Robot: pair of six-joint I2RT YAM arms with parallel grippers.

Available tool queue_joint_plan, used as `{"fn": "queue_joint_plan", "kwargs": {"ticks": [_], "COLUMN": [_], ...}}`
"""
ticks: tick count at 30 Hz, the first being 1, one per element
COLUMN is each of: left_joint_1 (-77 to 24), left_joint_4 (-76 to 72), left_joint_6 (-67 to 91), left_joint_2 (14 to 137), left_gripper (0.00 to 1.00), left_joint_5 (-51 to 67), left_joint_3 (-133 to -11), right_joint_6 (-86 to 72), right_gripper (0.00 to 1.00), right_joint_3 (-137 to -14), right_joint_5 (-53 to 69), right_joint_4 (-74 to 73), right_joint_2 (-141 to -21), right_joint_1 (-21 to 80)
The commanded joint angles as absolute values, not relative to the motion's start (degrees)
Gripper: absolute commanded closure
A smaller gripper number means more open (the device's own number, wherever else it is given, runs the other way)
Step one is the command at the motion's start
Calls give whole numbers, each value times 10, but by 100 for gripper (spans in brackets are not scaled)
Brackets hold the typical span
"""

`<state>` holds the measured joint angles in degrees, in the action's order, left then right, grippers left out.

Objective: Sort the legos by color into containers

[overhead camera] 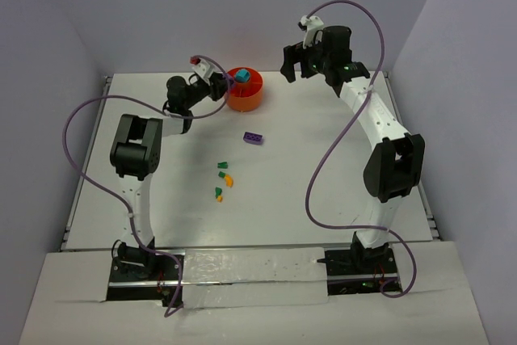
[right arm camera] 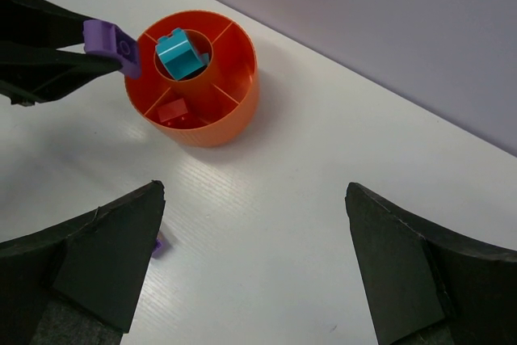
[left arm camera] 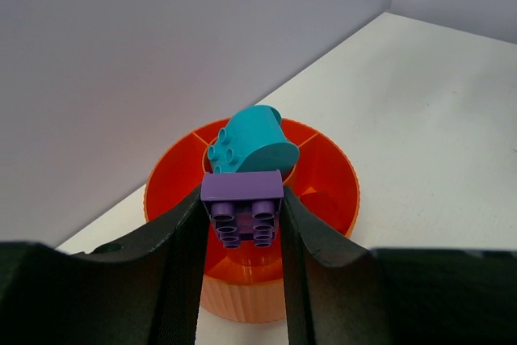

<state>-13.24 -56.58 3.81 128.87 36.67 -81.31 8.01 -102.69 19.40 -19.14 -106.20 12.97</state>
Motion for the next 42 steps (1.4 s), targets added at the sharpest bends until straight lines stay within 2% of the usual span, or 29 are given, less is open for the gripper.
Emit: {"fn": "queue_joint_plan", "kwargs": {"ticks": [1,6,11,13,19,27,29,35,42], "left_joint_1": [-140,-142,-142,-142,-137,-139,-160,-261,-372], "left_joint_4": [-552,-541,-517,-508,-431,-89,93,449,652], "left_joint_6": [26,19,18,14,-23,-185,-277,-531,-632], "left_joint_2": [1306,1307,1287,1267,1178,1085,1093,1186,1301], "left_gripper": [77,61,39,34,32,34,36,37,35], "left_joint_5": [374,371,369,368,392,491,492,408,233], "left_joint_3": [-846,-844,-839,-830,-811,-916,-983,-1155,-1243], "right_joint_6": [83,83,83,83,86,87,83,92,108], "right_gripper": [0,0,0,0,0,0,0,0,0], "right_joint_3": [-1028,-1029,-1024,-1018,-991,-917,-894,-859,-793], "right_joint_5": [204,203,205,205,202,216,223,236,260], "right_joint_4": [-183,-184,-185,-186,-187,-180,-177,-216,-229], "right_joint_2": [-1059,-1060,-1052,-1044,-1012,-938,-922,-881,-825], "right_joint_1": [129,127,127,126,122,77,56,-17,-108]}}
